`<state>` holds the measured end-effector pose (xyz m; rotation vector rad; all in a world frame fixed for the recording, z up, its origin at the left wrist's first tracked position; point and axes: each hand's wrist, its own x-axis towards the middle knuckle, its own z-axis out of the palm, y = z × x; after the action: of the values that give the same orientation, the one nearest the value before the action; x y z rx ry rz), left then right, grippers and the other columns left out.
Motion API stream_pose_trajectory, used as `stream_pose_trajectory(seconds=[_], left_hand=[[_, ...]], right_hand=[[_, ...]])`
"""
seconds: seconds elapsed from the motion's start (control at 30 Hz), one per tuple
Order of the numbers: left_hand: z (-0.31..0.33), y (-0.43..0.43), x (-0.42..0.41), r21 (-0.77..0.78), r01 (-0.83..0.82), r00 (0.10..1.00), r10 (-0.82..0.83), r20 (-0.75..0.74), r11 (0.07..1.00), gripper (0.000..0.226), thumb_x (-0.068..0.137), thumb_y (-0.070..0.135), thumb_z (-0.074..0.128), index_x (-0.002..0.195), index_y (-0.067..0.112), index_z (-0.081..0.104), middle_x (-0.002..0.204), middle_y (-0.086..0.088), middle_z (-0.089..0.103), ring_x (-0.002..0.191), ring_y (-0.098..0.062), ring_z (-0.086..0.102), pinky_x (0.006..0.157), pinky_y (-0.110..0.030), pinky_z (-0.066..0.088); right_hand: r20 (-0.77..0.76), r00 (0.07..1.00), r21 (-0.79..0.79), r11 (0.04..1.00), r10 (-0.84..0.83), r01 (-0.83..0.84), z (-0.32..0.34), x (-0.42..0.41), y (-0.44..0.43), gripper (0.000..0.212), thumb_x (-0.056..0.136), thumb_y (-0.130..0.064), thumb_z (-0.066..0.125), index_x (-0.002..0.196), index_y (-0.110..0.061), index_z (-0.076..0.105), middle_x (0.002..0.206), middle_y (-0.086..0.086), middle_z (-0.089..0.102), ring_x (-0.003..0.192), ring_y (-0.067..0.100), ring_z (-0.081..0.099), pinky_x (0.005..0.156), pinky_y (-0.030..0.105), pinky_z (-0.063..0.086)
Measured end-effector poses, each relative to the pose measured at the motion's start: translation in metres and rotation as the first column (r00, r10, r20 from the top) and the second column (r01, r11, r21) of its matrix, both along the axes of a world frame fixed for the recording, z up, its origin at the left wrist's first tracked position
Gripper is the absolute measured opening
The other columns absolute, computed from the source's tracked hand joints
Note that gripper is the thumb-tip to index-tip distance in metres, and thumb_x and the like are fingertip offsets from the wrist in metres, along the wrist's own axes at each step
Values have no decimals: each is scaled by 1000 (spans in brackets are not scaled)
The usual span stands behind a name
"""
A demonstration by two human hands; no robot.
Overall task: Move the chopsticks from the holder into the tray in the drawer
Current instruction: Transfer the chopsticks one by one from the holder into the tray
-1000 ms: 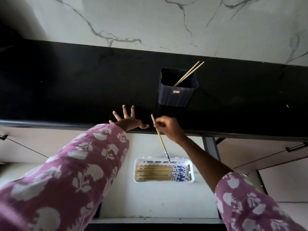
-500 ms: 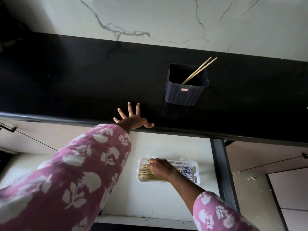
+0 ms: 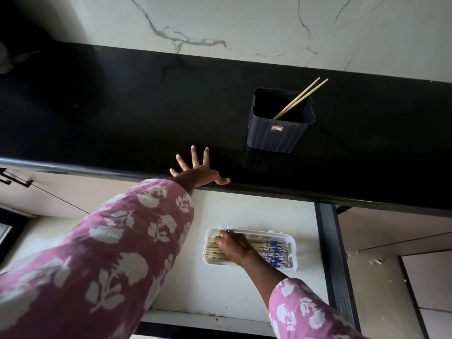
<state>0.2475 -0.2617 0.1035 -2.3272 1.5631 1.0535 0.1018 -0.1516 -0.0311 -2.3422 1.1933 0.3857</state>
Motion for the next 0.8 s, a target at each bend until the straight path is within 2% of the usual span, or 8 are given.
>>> stream_pose_trajectory(seconds=[0.07, 0.17, 0.23, 0.43, 0.53, 0.63, 0.7, 0.8], left_hand=[[1, 1, 0, -3, 4, 1000, -4, -1, 1000, 109, 73, 70, 59, 146, 41, -17, 153, 6, -32, 137, -44, -30, 107, -67, -7], [3, 2, 0, -9, 9, 1000, -9, -4, 1000, 108, 74, 69, 59, 146, 40, -16, 154, 5, -31, 137, -44, -29, 108, -66, -6], [4, 3, 0, -9, 11, 1000, -11, 3, 1000, 109, 73, 71, 58, 146, 40, -16, 154, 4, -31, 137, -45, -29, 107, -67, -6], [6, 6, -1, -6, 8, 1000, -8, 9, 1000, 105, 73, 74, 54, 148, 39, -11, 157, 4, -23, 138, -46, -25, 109, -66, -5], [7, 8, -2, -8, 2, 1000, -2, 0, 1000, 102, 74, 75, 51, 149, 39, -8, 158, 3, -18, 139, -46, -23, 110, -66, -5], [7, 9, -3, -13, -2, 1000, 2, 9, 1000, 103, 73, 75, 52, 148, 40, -9, 158, 4, -19, 139, -45, -23, 110, -65, -4], [7, 9, -2, -16, 1, 1000, 0, 12, 1000, 105, 72, 75, 54, 148, 40, -11, 157, 4, -22, 139, -44, -24, 110, -66, -4], [5, 7, -1, -4, 7, 1000, -7, 16, 1000, 104, 73, 76, 52, 148, 40, -10, 158, 4, -20, 139, -45, -24, 110, -66, -4]], right_hand=[[-17, 999, -62, 997, 37, -38, 7, -1, -1, 28, 92, -5, 34, 106, -13, 56, 106, 13, 62, 106, 28, 58, 85, 30, 45], [101, 993, -285, 958, 67, -35, 22, -9, -5, 17, 72, -9, 53, 78, -17, 66, 73, 0, 64, 68, 17, 66, 50, 20, 48], [159, 982, -418, 908, 105, -29, 28, -18, -9, 21, 69, -16, 45, 68, -20, 66, 60, -5, 60, 53, 13, 62, 39, 17, 44], [364, 925, -666, 726, 112, 174, 69, -36, -37, 23, 80, -14, 48, 77, -9, 69, 66, 5, 64, 56, 22, 61, 45, 25, 49], [467, 879, -709, 634, 96, 308, 97, -45, -58, 29, 91, -16, 43, 83, -8, 69, 71, 7, 65, 62, 26, 63, 56, 31, 47], [531, 837, -764, 503, 136, 403, 130, -56, -84, 43, 99, -19, 32, 87, -3, 70, 73, 10, 67, 66, 28, 65, 67, 29, 45], [551, 821, -792, 404, 152, 457, 153, -62, -102, 43, 99, -16, 33, 87, 1, 71, 74, 13, 68, 66, 29, 66, 70, 30, 46], [620, 782, -755, 315, 59, 575, 179, -73, -133, 29, 94, -11, 44, 90, 2, 70, 78, 16, 68, 74, 28, 64, 73, 31, 45]])
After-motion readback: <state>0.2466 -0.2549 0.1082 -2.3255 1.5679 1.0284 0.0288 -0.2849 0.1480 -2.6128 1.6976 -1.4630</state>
